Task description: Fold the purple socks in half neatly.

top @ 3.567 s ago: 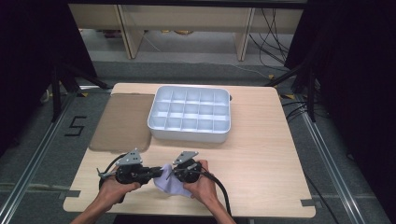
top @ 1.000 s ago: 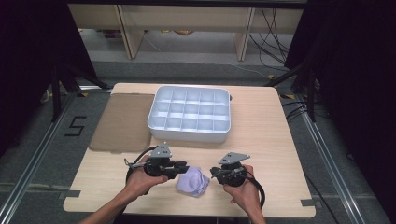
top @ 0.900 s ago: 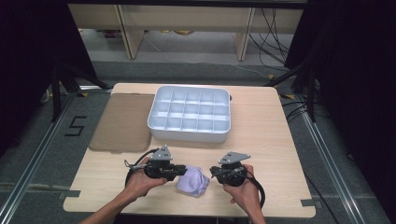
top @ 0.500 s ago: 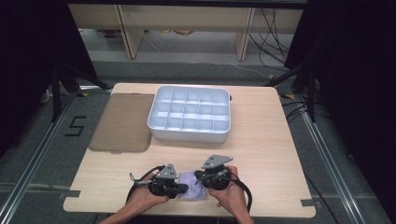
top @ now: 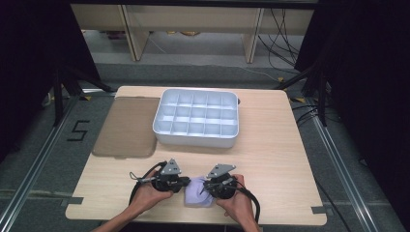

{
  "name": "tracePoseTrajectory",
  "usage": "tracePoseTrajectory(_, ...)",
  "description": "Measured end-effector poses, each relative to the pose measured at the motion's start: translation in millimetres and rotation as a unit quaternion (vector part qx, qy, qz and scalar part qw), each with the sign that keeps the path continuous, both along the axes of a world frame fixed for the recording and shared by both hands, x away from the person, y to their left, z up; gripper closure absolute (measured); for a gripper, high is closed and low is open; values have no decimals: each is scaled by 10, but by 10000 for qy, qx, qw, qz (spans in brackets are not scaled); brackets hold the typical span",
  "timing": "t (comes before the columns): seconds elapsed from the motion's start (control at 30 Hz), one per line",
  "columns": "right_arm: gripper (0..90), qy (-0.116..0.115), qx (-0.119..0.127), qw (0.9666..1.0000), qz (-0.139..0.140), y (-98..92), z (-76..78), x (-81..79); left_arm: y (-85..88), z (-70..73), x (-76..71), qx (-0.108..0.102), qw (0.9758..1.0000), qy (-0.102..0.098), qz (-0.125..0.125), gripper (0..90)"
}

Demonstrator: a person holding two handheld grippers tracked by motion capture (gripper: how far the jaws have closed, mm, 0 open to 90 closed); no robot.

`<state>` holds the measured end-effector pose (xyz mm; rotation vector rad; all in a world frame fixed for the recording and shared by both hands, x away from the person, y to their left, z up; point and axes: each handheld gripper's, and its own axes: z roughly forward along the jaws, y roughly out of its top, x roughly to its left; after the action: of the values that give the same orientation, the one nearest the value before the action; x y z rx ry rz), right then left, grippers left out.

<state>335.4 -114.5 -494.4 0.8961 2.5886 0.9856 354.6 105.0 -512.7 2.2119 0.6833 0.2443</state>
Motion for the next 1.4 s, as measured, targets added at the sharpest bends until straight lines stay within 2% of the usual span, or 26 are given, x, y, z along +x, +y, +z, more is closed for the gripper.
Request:
tracePoseTrajectory(0.17,858,29,-103,9999,-58,-63,18,-18,22,6,67,-133,9999,45,33,829)
tracePoseTrajectory(0.2,857,134,-80,9997,-171,-60,21,-32,37,28,40,-334,9992,65,198,826)
tracePoseTrajectory(0.27,856,200,-91,9996,-201,-52,17,-38,56,61,-2,-360,9992,48,160,826)
tracePoseTrajectory(0.3,855,50,-91,9998,-147,-44,-8,-25,67,94,-62,-360,9993,15,88,826)
tracePoseTrajectory(0.37,855,35,-53,9999,-94,-44,-18,-12,68,151,-212,-430,9990,-11,-123,827)
tracePoseTrajectory(0.4,855,75,-30,9999,-117,-52,-21,-21,54,160,-328,-576,9978,135,-311,831)
tracePoseTrajectory(0.5,855,70,-47,9999,-128,-51,-21,-27,37,105,-374,-435,9979,219,-428,838)
tracePoseTrajectory(0.53,855,119,-74,9999,-14,-54,-15,-22,41,20,-351,-396,9977,404,-369,849)
tracePoseTrajectory(0.63,855,137,-92,9999,-48,-45,-10,-36,53,-22,-309,-406,9976,468,-316,871)
tracePoseTrajectory(0.67,855,47,-47,10000,-21,-37,-27,-30,48,-13,-298,-385,9979,422,-316,871)
tracePoseTrajectory(0.73,854,90,-14,10000,-23,-37,-29,-29,62,8,-271,-25,9992,87,-381,871)
tracePoseTrajectory(0.77,854,161,-45,9999,2,-43,-18,-28,49,-6,-279,-197,9993,201,-250,874)
tracePoseTrajectory(0.8,854,78,-26,10000,-43,-33,-29,-31,64,-2,-259,-140,9993,171,-318,874)
tracePoseTrajectory(0.9,849,133,-48,9999,-49,-30,-11,-47,81,-8,-238,-193,9994,215,-216,871)
tracePoseTrajectory(0.97,845,144,-74,9999,-47,-26,2,-58,98,-1,-218,-108,9996,125,-236,866)
tracePoseTrajectory(1.0,844,130,-30,9999,54,-22,12,-60,90,-13,-226,-250,9994,214,-126,866)
tracePoseTrajectory(1.03,844,39,-30,10000,50,6,37,-99,122,-1,-204,-95,9997,156,-164,860)
tracePoseTrajectory(1.07,845,105,-78,9998,155,13,52,-110,122,-1,-204,-95,9997,156,-164,854)
tracePoseTrajectory(1.1,845,105,-78,9998,155,13,52,-110,121,-7,-198,-193,9997,131,-123,854)
tracePoseTrajectory(1.13,845,123,-85,9997,186,40,27,-142,152,-2,-173,-74,9999,107,-67,828)
tracePoseTrajectory(1.23,845,215,-148,9996,142,65,7,-169,172,-1,-148,-46,10000,77,-30,764)
tracePoseTrajectory(1.27,843,201,-154,9993,259,75,1,-154,196,4,-122,-201,9998,28,12,730)
tracePoseTrajectory(1.3,843,201,-154,9993,259,75,1,-154,196,4,-122,-201,9998,28,12,707)
tracePoseTrajectory(1.33,835,179,-121,9995,228,75,21,-166,250,51,-105,-406,9990,124,136,686)
tracePoseTrajectory(1.37,831,127,-107,9996,208,68,37,-165,274,79,-104,-503,9985,156,158,657)
tracePoseTrajectory(1.4,831,127,-107,9996,208,68,37,-165,274,79,-104,-503,9985,156,158,628)
